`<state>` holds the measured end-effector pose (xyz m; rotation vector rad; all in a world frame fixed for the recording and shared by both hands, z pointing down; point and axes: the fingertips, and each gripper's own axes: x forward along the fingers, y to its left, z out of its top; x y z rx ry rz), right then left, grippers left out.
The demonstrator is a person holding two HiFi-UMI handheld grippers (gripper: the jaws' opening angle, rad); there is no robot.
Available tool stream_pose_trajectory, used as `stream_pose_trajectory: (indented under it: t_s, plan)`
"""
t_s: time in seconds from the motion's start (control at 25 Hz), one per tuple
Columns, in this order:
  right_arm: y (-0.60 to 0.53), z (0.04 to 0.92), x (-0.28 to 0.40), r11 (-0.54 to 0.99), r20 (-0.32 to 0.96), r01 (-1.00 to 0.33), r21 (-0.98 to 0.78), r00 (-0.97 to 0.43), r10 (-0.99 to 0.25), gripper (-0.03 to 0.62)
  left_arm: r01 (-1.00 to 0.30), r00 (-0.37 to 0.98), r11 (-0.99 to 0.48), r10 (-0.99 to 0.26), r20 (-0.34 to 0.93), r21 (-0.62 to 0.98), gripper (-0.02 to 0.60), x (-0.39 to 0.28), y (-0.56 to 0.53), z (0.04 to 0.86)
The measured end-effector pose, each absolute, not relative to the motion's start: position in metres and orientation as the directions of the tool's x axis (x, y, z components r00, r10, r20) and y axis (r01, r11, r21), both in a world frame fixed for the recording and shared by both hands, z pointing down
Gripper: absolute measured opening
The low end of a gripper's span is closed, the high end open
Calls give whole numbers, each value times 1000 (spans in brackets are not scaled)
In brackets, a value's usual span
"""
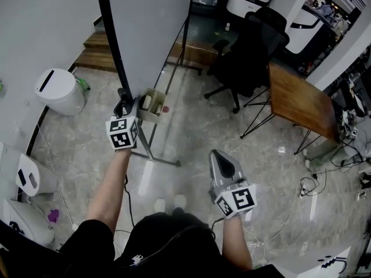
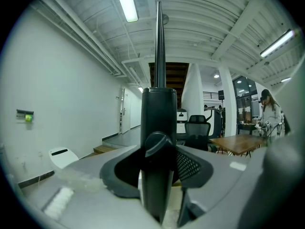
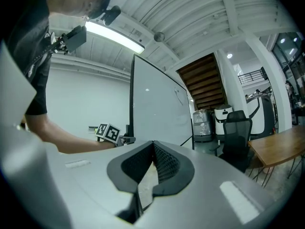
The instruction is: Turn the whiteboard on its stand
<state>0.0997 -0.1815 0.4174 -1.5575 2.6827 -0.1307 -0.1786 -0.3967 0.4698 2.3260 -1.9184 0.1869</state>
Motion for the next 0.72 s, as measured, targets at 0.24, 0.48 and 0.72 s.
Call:
stream_pose_trajectory:
  t_s: [0.24,0.48,0.72]
  plan:
    - [-170,417,98,498,5,-863,-91,-500,-866,6,-983,184,-183,-968,169,17,195,-184,-381,469]
    - [-168,418,95,499,5,-862,-91,-501,-865,6,-981,193,-194,-965,176,11,195,-187,-363,470]
    - [-171,413,82,518,-6,-851,-89,-519,-855,6,-979,203,-205,-961,185,9,195,-189,-350,470]
